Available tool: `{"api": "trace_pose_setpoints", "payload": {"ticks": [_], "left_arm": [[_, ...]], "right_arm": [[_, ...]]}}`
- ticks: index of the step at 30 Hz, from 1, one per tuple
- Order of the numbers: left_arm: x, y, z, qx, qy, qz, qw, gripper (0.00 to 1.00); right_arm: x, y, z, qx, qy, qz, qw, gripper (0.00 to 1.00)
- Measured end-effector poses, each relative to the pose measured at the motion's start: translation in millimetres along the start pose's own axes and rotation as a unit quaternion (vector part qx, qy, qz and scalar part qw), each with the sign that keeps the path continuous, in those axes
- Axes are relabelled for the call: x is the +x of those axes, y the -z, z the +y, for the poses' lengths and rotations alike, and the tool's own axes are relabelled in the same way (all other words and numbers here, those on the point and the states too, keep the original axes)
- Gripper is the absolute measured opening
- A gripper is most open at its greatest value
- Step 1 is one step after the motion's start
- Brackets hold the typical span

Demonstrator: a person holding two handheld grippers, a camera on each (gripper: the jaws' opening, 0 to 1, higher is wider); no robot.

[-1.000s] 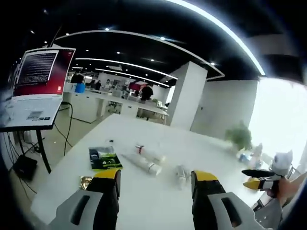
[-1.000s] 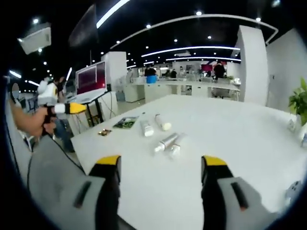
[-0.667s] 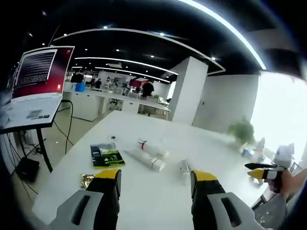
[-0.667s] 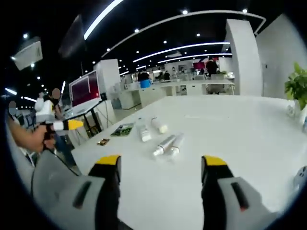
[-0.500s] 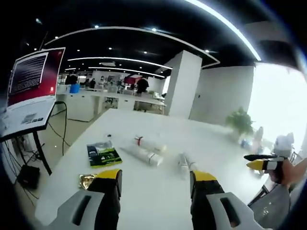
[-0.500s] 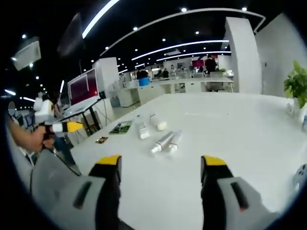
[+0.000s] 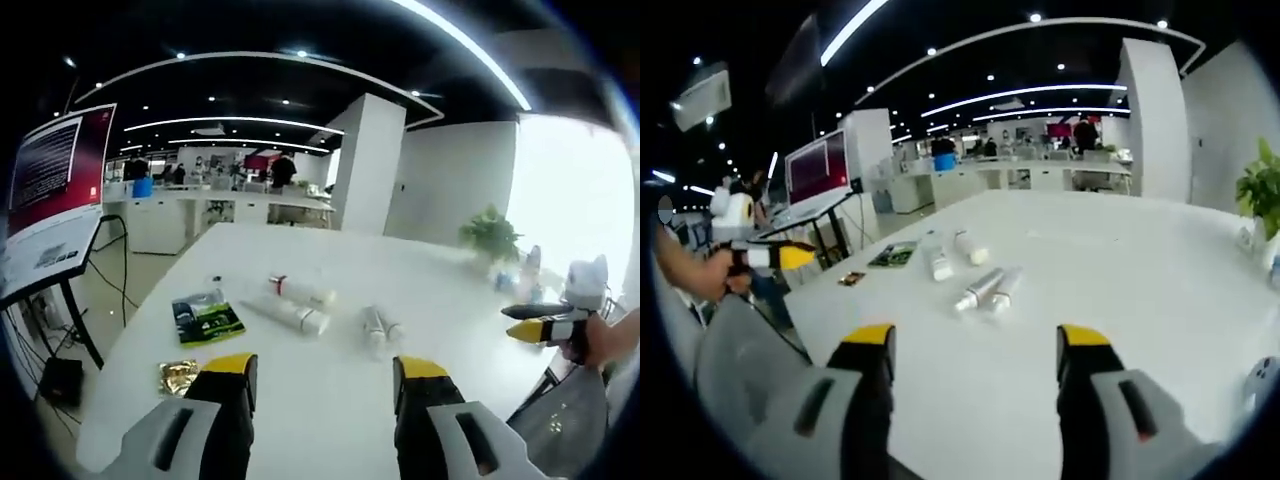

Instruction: Arrange the skincare products in the storage area until every visible bottle or jar stands upright without overlapping.

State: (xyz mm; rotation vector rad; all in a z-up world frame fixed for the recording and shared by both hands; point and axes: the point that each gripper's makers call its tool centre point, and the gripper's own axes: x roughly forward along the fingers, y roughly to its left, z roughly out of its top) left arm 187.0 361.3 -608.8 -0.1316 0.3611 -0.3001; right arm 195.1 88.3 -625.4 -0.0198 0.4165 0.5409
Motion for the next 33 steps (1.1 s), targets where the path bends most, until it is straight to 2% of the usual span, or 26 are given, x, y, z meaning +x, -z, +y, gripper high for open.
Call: {"api": "trace_pose_setpoints", "payload": {"ticks": [4,9,12,13,14,17,20,21,22,26,28,29,30,31,33], "left_arm": [[2.0,4.9,-0.1,0.0,0.006,0.01,0.9999,0.56],[0.5,4.5,-0.5,-0.016,0.013,0.007,0.9998,0.55],[1.6,2.3,-3.1,-0.03,0.028,0.004,0.9991,0.55],[2.3,3.6,-3.0,-0.043,0.032,0.006,0.9985,0.55],[2.2,5.7,-2.5,-0.051,0.031,0.014,0.9981,0.55],[5.0,6.2,3.4,-0.072,0.03,0.014,0.9968,0.55],[5.9,4.3,12.5,-0.106,0.013,0.008,0.9942,0.55],[6.4,8.1,19.6,-0.109,0.001,0.015,0.994,0.55],[5.6,15.2,25.5,-0.113,-0.011,0.032,0.993,0.55],[5.0,11.9,28.5,-0.12,-0.01,0.02,0.9925,0.55],[5.5,10.6,24.8,-0.111,-0.005,0.016,0.9937,0.55],[6.4,14.0,21.3,-0.097,0.003,0.026,0.995,0.55],[6.8,15.8,20.4,-0.086,0.004,0.031,0.9958,0.55],[7.1,17.1,18.7,-0.078,0.005,0.035,0.9963,0.55],[7.1,17.9,14.7,-0.079,0.008,0.038,0.9961,0.55]], "right_arm": [[2.0,7.0,1.0,-0.007,0.005,0.017,0.9998,0.67],[3.7,15.3,8.4,-0.029,0.0,0.04,0.9988,0.67],[4.9,15.7,7.0,-0.049,0.008,0.047,0.9977,0.67],[5.2,21.2,5.1,-0.045,0.019,0.062,0.9969,0.67],[5.2,23.4,5.0,-0.044,0.02,0.068,0.9965,0.67],[8.6,38.5,5.2,-0.046,0.019,0.114,0.9922,0.67],[11.4,30.6,5.6,-0.046,0.027,0.124,0.9909,0.67],[14.2,25.3,6.4,-0.04,0.028,0.122,0.9913,0.67],[19.0,19.6,7.7,-0.036,0.027,0.119,0.9918,0.67],[56.7,-9.7,17.4,-0.032,0.013,0.113,0.993,0.67],[85.4,-28.2,30.0,-0.042,-0.019,0.107,0.9932,0.67],[95.8,-28.8,38.0,-0.029,-0.039,0.124,0.991,0.66],[112.5,-35.9,45.1,-0.034,-0.056,0.132,0.9891,0.64],[125.5,-43.6,48.5,-0.048,-0.064,0.123,0.9892,0.62],[152.5,-51.0,55.4,-0.062,-0.072,0.135,0.9863,0.62]]}}
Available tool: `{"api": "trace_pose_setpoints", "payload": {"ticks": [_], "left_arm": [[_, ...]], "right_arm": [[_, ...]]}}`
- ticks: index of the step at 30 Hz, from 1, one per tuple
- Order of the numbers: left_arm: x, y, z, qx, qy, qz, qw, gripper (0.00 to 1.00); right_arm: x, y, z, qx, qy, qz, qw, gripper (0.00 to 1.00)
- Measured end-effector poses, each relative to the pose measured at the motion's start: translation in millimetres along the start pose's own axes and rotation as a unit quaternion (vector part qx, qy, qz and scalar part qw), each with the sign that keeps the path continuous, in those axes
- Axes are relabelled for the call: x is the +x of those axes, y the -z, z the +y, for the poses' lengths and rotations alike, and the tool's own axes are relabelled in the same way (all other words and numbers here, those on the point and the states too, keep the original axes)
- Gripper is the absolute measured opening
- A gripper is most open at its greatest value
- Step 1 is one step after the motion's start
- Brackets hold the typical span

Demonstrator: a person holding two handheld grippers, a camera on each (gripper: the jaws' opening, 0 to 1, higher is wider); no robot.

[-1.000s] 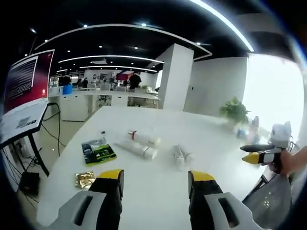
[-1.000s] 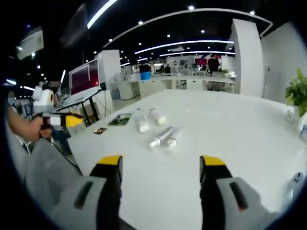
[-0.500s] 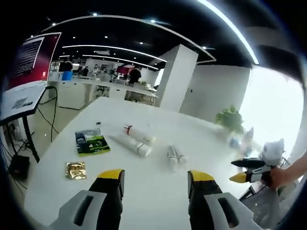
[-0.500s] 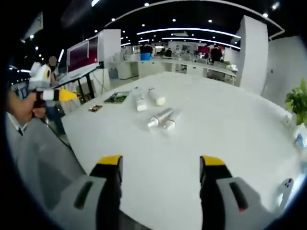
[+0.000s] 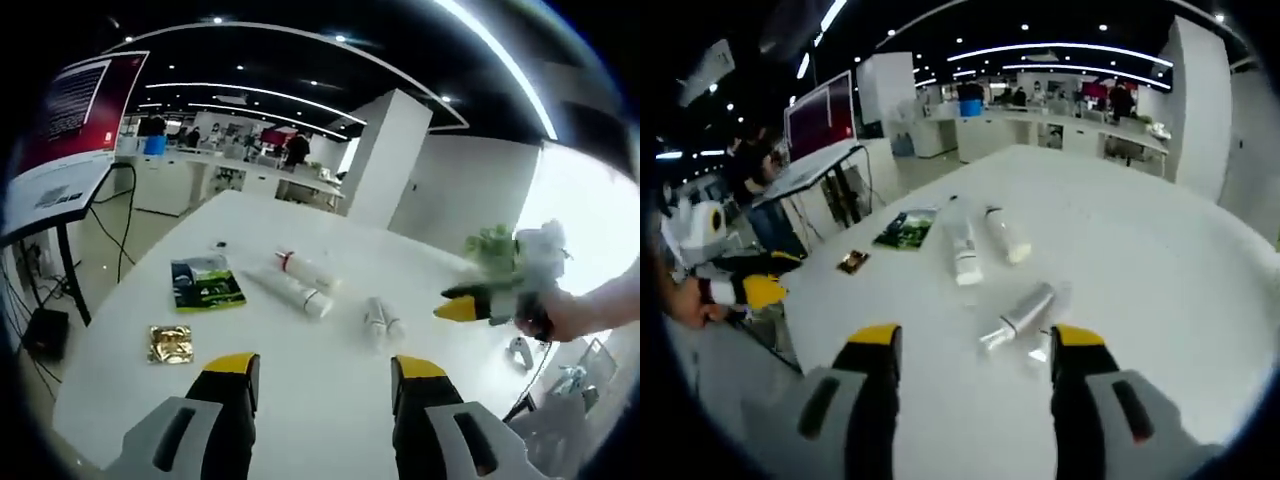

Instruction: Arrange the skincare products in the storage area until every visible bottle or jar stands upright without overlapping.

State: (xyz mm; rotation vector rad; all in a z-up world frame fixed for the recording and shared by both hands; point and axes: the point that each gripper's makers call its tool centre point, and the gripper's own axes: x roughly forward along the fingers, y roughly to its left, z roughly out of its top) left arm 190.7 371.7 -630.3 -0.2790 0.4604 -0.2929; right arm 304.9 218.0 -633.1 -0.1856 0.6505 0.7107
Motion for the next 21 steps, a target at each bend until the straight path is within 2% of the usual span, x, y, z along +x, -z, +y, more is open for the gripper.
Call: {"api": "trace_pose_setpoints", "payload": {"ticks": [2,4,11,14,15,16,17,20,21], "left_arm": [[-0.3,-1.7,-1.4,-0.003,0.003,-0.004,1.0,0.55],[-1.3,-2.7,-0.5,-0.004,0.001,-0.006,1.0,0.55],[-4.2,-2.1,13.7,-0.022,-0.02,-0.005,0.9995,0.54],[-4.0,-0.5,16.7,-0.024,-0.025,-0.002,0.9994,0.54],[-4.0,-0.5,16.7,-0.023,-0.026,-0.002,0.9994,0.54],[-4.0,-0.6,16.4,-0.021,-0.026,-0.002,0.9994,0.54],[-3.7,0.0,17.1,-0.018,-0.027,-0.001,0.9995,0.54],[-3.1,0.6,18.0,-0.013,-0.028,-0.001,0.9995,0.54],[-2.5,1.4,18.4,-0.013,-0.029,0.0,0.9995,0.54]], "right_arm": [[19.0,-10.8,2.0,0.007,-0.006,0.003,1.0,0.62],[42.5,-18.3,8.9,0.014,-0.026,0.017,0.9994,0.61],[112.8,-51.9,34.3,-0.014,-0.068,0.041,0.9968,0.6],[142.6,-88.5,35.4,-0.083,-0.079,0.04,0.9926,0.59],[149.1,-101.0,35.3,-0.096,-0.083,0.036,0.9913,0.59],[157.5,-121.1,32.5,-0.101,-0.081,0.026,0.9912,0.59],[163.1,-134.3,30.0,-0.101,-0.082,0.018,0.9913,0.59],[184.6,-158.9,17.0,-0.087,-0.083,0.034,0.9922,0.59],[192.2,-161.9,12.6,-0.066,-0.085,0.048,0.993,0.58]]}}
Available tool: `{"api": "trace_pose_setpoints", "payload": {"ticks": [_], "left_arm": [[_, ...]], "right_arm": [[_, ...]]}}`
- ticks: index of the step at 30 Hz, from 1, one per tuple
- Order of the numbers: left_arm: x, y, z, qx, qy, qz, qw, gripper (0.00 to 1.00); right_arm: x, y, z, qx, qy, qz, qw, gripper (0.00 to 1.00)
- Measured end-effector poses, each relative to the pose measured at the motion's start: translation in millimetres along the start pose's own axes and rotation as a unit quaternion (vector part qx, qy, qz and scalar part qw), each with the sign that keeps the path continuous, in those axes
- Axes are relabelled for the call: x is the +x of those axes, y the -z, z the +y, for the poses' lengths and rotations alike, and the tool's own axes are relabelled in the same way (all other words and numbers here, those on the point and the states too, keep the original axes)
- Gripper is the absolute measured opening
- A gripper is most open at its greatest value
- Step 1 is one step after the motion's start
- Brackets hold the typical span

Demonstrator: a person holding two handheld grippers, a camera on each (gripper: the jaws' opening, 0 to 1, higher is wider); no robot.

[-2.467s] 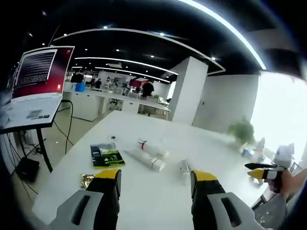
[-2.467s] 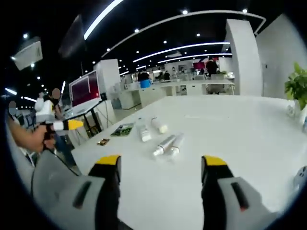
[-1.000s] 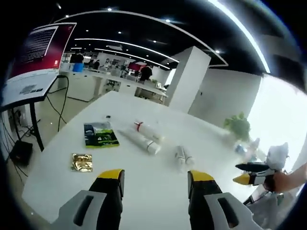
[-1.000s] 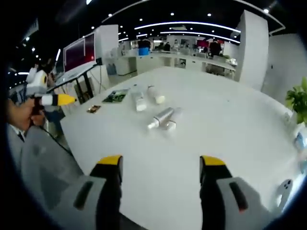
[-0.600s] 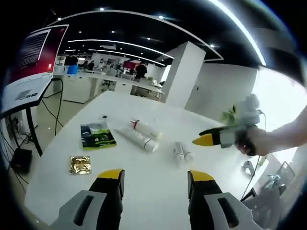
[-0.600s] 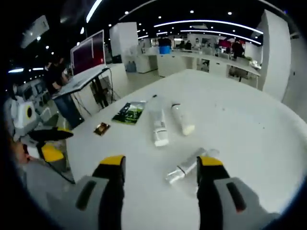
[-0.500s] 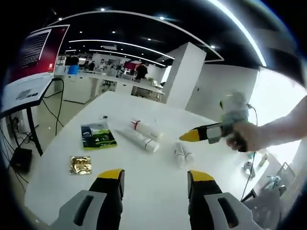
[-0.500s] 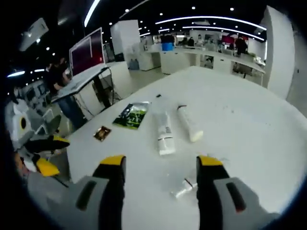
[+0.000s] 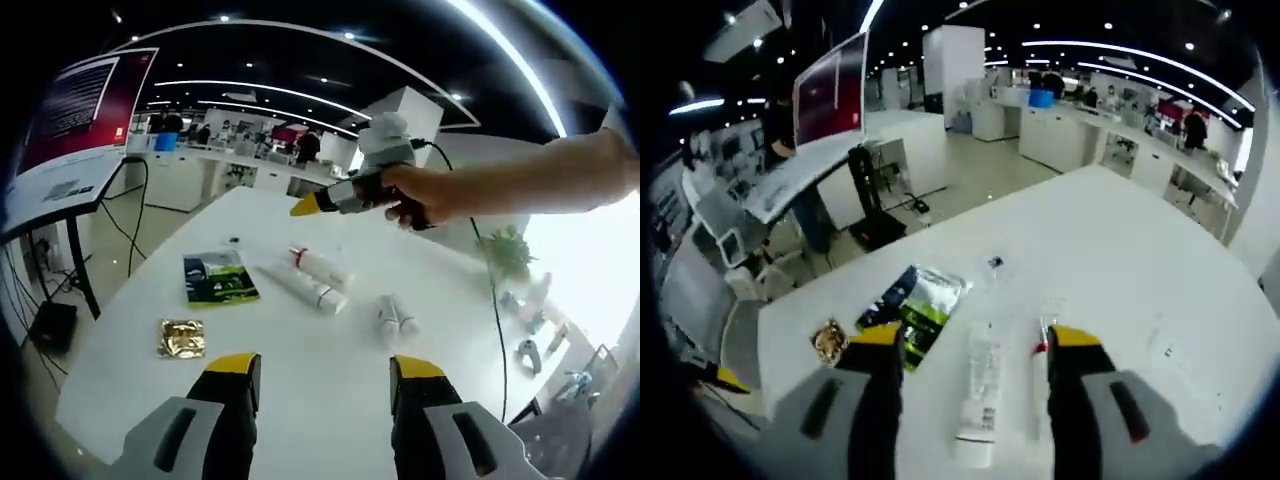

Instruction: Arrange the skincare products in the storage area until every visible bottle or jar stands upright without overlapping.

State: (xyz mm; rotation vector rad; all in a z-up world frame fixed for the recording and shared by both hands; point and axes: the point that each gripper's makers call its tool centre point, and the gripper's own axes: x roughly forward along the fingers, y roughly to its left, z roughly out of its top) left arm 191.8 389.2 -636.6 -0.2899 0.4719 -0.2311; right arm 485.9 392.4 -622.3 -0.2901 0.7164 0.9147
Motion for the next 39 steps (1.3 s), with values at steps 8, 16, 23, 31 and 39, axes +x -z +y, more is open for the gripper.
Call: {"api": "trace_pose_setpoints", "payload": {"ticks": [8,16,23,31,39], "left_arm": [[3.3,3.2,3.8,-0.021,-0.007,0.011,0.9997,0.54],[6.0,6.2,8.9,-0.024,-0.018,0.017,0.9994,0.53],[6.6,6.5,12.2,-0.016,-0.031,0.017,0.9992,0.52],[4.1,5.9,18.2,-0.029,-0.04,0.013,0.9987,0.53],[4.1,4.8,17.4,-0.024,-0.038,0.01,0.9989,0.52]], "right_arm": [[28.6,58.2,8.6,0.053,-0.067,0.121,0.9889,0.45],[42.0,121.3,8.0,0.018,-0.045,0.173,0.9837,0.41],[51.0,150.4,1.7,-0.025,0.016,0.189,0.9816,0.39],[42.5,150.9,5.1,0.072,0.005,0.141,0.9874,0.25],[6.0,144.9,21.8,0.104,-0.042,0.088,0.9898,0.2]]}}
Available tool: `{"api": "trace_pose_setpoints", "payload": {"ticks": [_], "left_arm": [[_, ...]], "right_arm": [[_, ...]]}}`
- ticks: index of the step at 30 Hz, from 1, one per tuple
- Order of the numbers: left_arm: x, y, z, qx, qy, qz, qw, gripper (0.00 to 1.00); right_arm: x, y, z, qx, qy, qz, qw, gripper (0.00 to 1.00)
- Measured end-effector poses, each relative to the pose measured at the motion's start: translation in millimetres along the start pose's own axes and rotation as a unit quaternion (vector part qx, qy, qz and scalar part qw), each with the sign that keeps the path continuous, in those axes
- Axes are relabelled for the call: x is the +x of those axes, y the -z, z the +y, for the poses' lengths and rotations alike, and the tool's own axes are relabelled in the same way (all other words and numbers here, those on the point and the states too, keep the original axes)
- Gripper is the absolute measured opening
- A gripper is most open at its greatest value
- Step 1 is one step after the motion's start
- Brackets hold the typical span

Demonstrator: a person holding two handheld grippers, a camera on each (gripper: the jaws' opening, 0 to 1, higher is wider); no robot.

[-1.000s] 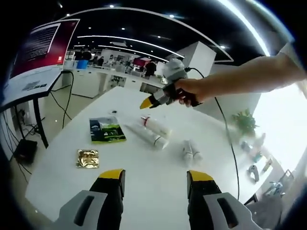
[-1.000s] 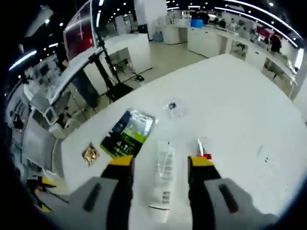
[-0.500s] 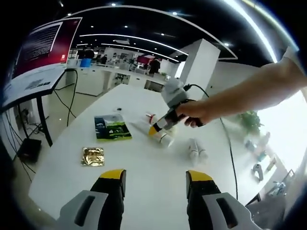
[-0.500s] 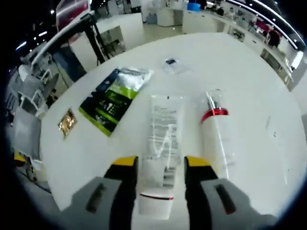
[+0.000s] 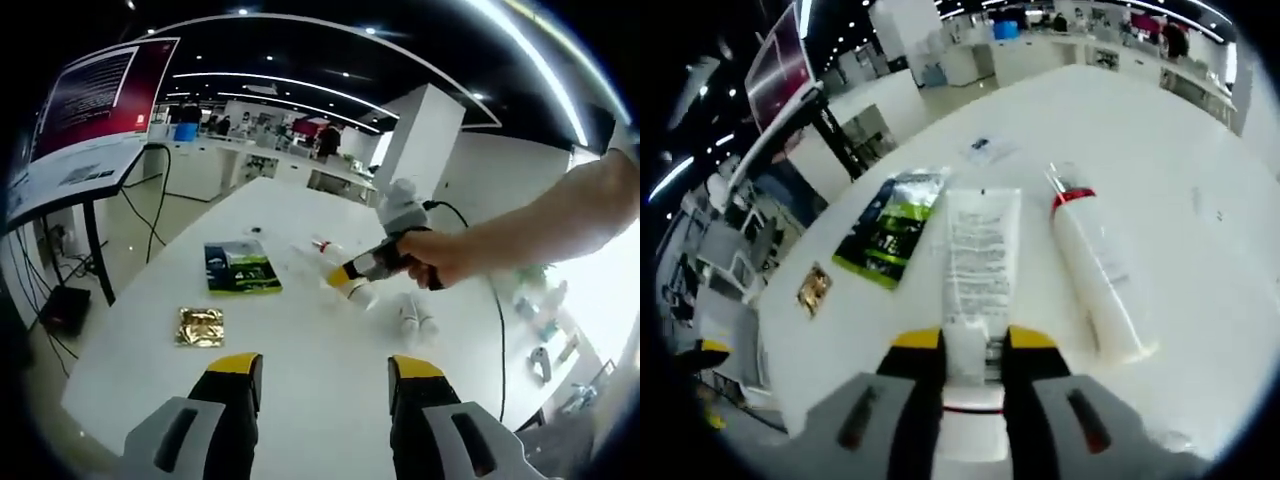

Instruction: Arrange the skincare products in the storage area until every visible bottle or jar stands upright without overlapping.

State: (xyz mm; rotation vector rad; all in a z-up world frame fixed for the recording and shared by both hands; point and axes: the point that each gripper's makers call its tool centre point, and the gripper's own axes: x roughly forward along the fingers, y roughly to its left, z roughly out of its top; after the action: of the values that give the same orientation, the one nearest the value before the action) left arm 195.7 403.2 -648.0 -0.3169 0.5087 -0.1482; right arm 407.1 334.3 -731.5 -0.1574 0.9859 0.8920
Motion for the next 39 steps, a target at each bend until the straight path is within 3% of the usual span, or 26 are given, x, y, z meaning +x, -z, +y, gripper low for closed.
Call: {"api": "trace_pose_setpoints", "payload": {"ticks": [6,8,11,13,14,22,28,30,32,34,37,39], "left_arm": [[-0.2,-0.5,-5.3,-0.001,0.014,-0.001,0.9999,0.52],[-1.0,-2.1,-8.6,0.0,0.022,-0.003,0.9998,0.53],[-5.8,-13.4,-20.5,0.005,0.044,-0.029,0.9986,0.54],[-9.1,-15.3,-23.4,0.002,0.053,-0.034,0.998,0.55],[-9.6,-15.7,-24.0,0.0,0.057,-0.034,0.9978,0.55],[-14.3,-18.2,-43.6,-0.021,0.119,-0.026,0.9924,0.55],[-18.4,-27.9,-49.1,-0.052,0.139,-0.031,0.9885,0.54],[-21.5,-32.5,-56.6,-0.067,0.159,-0.03,0.9845,0.51],[-26.1,-47.3,-69.5,-0.06,0.193,-0.05,0.9782,0.45],[-28.7,-56.8,-81.3,-0.048,0.214,-0.055,0.974,0.46],[-31.0,-75.9,-100.1,-0.057,0.255,-0.069,0.9627,0.51],[-37.2,-92.2,-115.2,-0.079,0.3,-0.083,0.9471,0.54]], "right_arm": [[-47.3,8.4,39.8,-0.002,-0.03,-0.051,0.9982,0.19],[-60.9,7.6,51.5,0.0,-0.046,-0.087,0.9952,0.2],[-86.8,12.3,67.5,-0.013,-0.055,-0.113,0.9919,0.2],[-104.2,14.5,83.1,0.015,-0.07,-0.141,0.9874,0.2],[-112.5,17.6,84.9,0.02,-0.06,-0.15,0.9867,0.2],[-153.4,43.6,108.4,0.046,-0.079,-0.187,0.9782,0.2],[-171.6,62.2,111.6,0.075,-0.091,-0.203,0.9721,0.21],[-178.3,65.7,115.0,0.083,-0.097,-0.208,0.9696,0.21],[-183.2,66.3,117.9,0.084,-0.102,-0.214,0.9679,0.21],[-192.8,62.7,127.0,0.081,-0.12,-0.23,0.9623,0.21],[-205.8,54.8,142.8,0.078,-0.148,-0.255,0.9523,0.21],[-210.9,51.6,148.0,0.073,-0.158,-0.264,0.9487,0.21]]}}
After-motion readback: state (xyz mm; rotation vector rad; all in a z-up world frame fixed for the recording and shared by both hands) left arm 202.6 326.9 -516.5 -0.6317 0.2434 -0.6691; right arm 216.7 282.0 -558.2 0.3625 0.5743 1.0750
